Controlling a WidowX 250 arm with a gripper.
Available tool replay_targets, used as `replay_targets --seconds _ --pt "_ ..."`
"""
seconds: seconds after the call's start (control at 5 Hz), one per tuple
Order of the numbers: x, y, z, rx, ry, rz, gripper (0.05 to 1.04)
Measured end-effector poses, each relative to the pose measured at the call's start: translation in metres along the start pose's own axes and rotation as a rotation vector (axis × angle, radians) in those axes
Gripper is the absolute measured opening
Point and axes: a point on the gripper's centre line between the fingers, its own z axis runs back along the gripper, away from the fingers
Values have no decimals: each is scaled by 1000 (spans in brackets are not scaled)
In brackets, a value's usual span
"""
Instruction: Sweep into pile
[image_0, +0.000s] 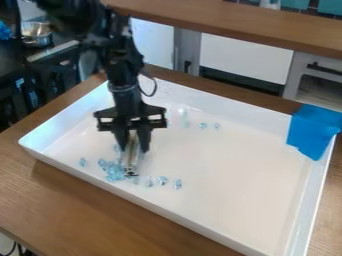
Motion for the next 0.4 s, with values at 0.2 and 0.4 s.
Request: replay_targets --seconds 0.2,0.4 --pt "-1 22 0 13 -28 -3 381" --pt "2 39 2 25 -44 -13 381"
